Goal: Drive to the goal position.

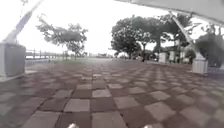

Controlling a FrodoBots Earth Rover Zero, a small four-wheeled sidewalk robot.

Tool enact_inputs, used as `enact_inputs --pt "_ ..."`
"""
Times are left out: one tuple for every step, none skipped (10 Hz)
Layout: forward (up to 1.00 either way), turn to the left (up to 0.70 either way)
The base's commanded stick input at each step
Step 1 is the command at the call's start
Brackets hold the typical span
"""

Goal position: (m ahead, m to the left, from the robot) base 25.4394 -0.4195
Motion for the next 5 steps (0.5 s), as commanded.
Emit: enact_inputs --pt "0.8 0.0" --pt "0.84 0.0" --pt "0.84 0.0" --pt "0.84 0.0" --pt "0.84 0.0"
